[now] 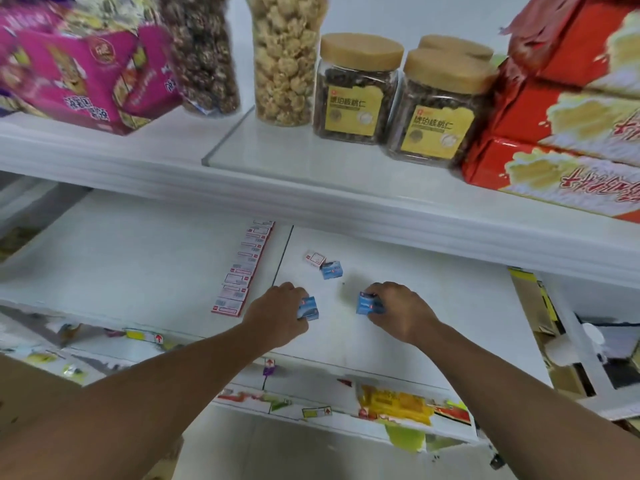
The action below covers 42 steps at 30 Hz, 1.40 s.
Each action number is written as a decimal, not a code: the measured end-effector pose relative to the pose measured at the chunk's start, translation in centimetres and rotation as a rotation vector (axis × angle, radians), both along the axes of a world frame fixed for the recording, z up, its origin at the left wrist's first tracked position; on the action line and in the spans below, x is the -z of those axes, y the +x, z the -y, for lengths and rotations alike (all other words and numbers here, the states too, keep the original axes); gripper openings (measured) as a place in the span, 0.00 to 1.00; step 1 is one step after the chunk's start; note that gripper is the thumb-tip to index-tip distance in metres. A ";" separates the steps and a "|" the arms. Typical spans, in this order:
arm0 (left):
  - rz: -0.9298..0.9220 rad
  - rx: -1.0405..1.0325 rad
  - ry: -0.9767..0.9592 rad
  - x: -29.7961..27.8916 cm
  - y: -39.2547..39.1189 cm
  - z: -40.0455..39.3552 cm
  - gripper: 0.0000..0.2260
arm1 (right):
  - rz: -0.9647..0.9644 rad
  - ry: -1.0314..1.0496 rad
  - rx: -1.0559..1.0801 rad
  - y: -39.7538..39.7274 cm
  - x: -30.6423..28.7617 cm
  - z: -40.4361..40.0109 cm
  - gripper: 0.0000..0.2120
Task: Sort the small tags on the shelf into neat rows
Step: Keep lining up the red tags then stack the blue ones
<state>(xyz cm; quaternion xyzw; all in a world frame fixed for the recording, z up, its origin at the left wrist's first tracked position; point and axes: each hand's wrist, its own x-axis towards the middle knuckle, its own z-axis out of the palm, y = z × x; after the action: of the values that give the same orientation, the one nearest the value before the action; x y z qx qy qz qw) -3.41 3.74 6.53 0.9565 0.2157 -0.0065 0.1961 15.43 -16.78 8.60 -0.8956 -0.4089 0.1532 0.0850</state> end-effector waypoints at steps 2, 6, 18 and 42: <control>0.004 -0.001 0.008 -0.4 -0.6 -0.2 0.24 | 0.000 0.004 0.001 -0.8 -0.4 0.1 0.20; 0.026 -0.013 0.017 -1.0 -1.5 0.2 0.23 | 0.005 0.031 -0.032 -1.8 -0.8 0.3 0.20; -0.092 -0.118 -0.011 -0.9 -6.9 5.7 0.22 | -0.043 0.073 -0.151 -4.7 0.0 2.8 0.21; -0.027 -0.068 -0.045 -0.5 -8.3 0.3 0.20 | -0.045 0.034 -0.095 -10.5 1.7 -1.2 0.21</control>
<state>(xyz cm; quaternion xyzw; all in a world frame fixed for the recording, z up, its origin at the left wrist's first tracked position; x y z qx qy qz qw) -11.74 3.45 7.06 0.9438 0.2503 -0.0177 0.2149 4.93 -15.54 6.91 -0.8698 -0.4517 0.1704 0.1021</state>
